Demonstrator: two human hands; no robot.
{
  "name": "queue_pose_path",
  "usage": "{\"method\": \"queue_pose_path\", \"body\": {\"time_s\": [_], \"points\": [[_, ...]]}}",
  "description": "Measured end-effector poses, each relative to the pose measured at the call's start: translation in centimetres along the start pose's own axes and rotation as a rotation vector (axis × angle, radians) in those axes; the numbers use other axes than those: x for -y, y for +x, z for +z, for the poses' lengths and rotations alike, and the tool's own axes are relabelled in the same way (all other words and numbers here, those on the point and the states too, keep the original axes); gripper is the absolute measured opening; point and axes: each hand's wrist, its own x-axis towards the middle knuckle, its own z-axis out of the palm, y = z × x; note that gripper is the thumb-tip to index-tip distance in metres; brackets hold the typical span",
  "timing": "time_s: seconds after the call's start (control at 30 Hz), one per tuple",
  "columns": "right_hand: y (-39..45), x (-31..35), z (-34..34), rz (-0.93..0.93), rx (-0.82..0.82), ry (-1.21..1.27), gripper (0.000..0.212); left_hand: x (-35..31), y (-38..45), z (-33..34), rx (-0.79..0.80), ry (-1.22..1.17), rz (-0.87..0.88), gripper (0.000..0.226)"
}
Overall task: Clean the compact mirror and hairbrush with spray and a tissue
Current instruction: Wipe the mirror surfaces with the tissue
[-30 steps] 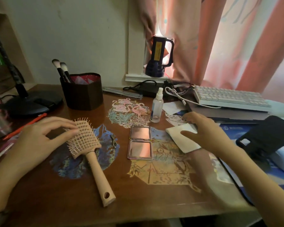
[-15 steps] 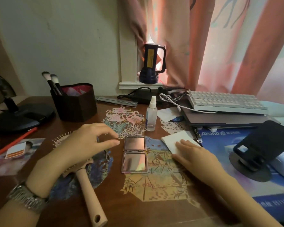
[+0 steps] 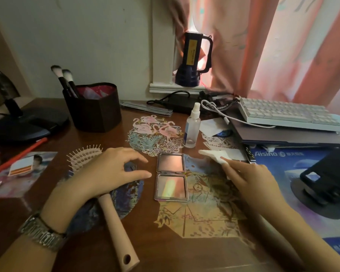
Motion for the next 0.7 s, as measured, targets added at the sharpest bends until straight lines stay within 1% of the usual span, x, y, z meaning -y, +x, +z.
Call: {"method": "queue_pose_path", "body": {"time_s": [0.03, 0.1, 0.27, 0.4, 0.53, 0.7], "points": [[0.1, 0.9, 0.0, -0.018, 0.01, 0.052, 0.022, 0.0, 0.0, 0.1, 0.007, 0.009, -0.003, 0.058], [0.1, 2.8, 0.0, -0.095, 0.049, 0.102, 0.023, -0.3, -0.1, 0.3, 0.029, 0.042, 0.005, 0.065], [-0.5, 5.0, 2.0, -0.329, 0.242, 0.036, 0.037, -0.8, -0.3, 0.6, 0.087, 0.141, 0.021, 0.084], [-1.1, 4.8, 3.1, -0.494, 0.372, 0.035, 0.04, -0.8, -0.3, 0.9, 0.093, 0.228, 0.06, 0.091], [-1.3, 4.4, 3.0, -0.569, 0.348, -0.024, 0.039, -0.8, -0.3, 1.3, 0.143, 0.25, 0.072, 0.095], [-1.2, 4.7, 3.4, -0.605, 0.344, -0.044, 0.039, -0.8, -0.1, 1.6, 0.195, 0.3, 0.081, 0.095]]}}
